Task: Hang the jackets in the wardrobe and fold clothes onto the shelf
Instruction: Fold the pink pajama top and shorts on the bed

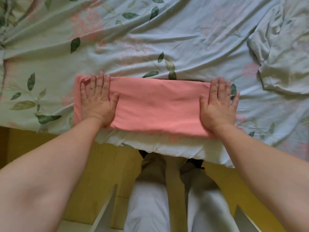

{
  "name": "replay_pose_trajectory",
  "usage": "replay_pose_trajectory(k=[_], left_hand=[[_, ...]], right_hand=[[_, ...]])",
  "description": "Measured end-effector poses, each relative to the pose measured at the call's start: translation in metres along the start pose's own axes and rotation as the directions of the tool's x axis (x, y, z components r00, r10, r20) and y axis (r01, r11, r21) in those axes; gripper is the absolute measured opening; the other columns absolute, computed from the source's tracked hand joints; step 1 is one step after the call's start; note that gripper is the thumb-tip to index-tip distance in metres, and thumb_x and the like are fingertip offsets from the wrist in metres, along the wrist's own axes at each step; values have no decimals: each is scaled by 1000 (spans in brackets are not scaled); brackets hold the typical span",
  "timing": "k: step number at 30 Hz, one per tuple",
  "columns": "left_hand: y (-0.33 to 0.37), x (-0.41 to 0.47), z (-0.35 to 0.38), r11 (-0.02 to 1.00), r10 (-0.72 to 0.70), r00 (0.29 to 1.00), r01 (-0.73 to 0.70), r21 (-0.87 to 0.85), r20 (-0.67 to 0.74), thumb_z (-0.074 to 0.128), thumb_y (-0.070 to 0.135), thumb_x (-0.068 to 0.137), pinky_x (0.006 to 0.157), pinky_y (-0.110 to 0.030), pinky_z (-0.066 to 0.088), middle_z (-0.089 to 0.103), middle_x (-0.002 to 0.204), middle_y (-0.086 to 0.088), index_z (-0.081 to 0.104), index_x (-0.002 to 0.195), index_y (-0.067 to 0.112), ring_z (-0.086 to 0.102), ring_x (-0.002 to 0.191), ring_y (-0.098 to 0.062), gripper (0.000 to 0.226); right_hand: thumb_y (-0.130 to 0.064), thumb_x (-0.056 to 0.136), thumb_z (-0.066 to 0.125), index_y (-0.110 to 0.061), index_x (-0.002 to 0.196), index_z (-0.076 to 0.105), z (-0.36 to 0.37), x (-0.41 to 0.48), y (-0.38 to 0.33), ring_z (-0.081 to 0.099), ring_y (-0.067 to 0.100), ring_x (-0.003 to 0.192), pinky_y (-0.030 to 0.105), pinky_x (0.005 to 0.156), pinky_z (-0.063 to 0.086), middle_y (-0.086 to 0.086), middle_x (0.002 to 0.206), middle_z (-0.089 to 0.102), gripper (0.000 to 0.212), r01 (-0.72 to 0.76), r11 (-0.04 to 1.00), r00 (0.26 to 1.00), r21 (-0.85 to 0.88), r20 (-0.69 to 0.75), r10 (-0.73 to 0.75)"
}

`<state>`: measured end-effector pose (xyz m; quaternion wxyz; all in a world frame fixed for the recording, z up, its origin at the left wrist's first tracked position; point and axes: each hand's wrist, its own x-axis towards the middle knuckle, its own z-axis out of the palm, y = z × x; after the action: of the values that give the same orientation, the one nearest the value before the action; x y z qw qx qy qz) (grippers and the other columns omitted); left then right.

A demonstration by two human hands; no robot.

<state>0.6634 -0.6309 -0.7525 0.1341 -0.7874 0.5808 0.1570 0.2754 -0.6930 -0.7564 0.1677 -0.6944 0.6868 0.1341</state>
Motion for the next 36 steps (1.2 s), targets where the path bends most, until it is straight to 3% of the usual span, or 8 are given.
replay_pose_trajectory(k=[6, 11, 16, 19, 28, 31, 33, 36], left_hand=[[72, -30, -14, 986, 23, 994, -40, -163, -105, 13, 53, 99, 123, -50, -14, -10, 169, -2, -3, 161, 18, -11, 155, -19, 73], [148, -56, -5, 947, 240, 960, -264, -182, -143, 15, 52, 101, 126, -48, -5, -3, 170, -7, 3, 162, 13, -5, 156, -23, 73], [166, -50, 10, 980, 150, 986, -158, -124, -74, 10, 52, 99, 126, -47, -6, -11, 169, -5, -1, 162, 13, -12, 156, -22, 75], [167, -50, 10, 980, 156, 985, -163, -110, -68, 6, 54, 98, 126, -48, -5, -14, 169, -5, -4, 161, 13, -15, 155, -22, 76], [234, -82, 1, 915, 217, 974, -225, -336, -62, -13, 58, 96, 126, -45, -4, -14, 168, -5, -7, 159, 13, -14, 155, -21, 78], [279, -100, -4, 785, 214, 974, -217, -580, -76, -10, 57, 99, 127, -45, 3, -14, 165, 5, -13, 155, 21, -14, 154, -16, 66], [296, -121, -19, 616, 55, 995, -102, -781, -86, -2, 63, 100, 125, -44, 20, 13, 165, 13, -10, 157, 31, 12, 154, -16, 65], [281, -126, -58, 300, 65, 986, 130, -945, 156, 22, 77, 82, 119, -43, 34, 45, 154, -9, 34, 154, 6, 42, 143, -25, 101]], right_hand=[[-68, 92, 45, -11, 151, 30, -20, -11, 7, 32, 37, 140, 52, 114, 26, 18, 152, 35, 83, -253, 928, 953, 275, -97, 288], [-77, 81, 52, -3, 119, 64, -21, -15, 8, 57, 43, 118, 50, 102, 46, 24, 123, 64, 84, -483, 707, 875, 517, 245, 418], [-61, 97, 47, 1, 118, 62, -32, -25, -4, 60, 40, 112, 38, 90, 47, 21, 118, 66, 67, -408, 625, 906, 666, 211, 367], [-54, 102, 44, -6, 103, 56, -51, -41, -11, 59, 32, 93, 29, 72, 34, 6, 94, 64, 50, -305, 593, 932, 746, 106, 346], [-49, 101, 48, -12, 86, 42, -158, -110, -4, 40, 9, 58, 37, 59, 14, -3, 65, 46, 40, -84, 702, 948, 707, -159, 274], [-50, 101, 47, -17, 92, 46, -179, -127, -27, 44, 11, 57, 38, 54, 28, -7, 68, 51, 34, -10, 743, 977, 669, -152, 150], [-53, 99, 45, -17, 104, 54, -180, -136, -43, 58, 20, 65, 40, 58, 45, 0, 76, 63, 37, 25, 761, 989, 649, -128, 77], [-53, 98, 48, -20, 123, 54, -177, -136, -52, 66, 27, 82, 42, 70, 52, 1, 90, 69, 42, -10, 747, 990, 665, -99, 101]])
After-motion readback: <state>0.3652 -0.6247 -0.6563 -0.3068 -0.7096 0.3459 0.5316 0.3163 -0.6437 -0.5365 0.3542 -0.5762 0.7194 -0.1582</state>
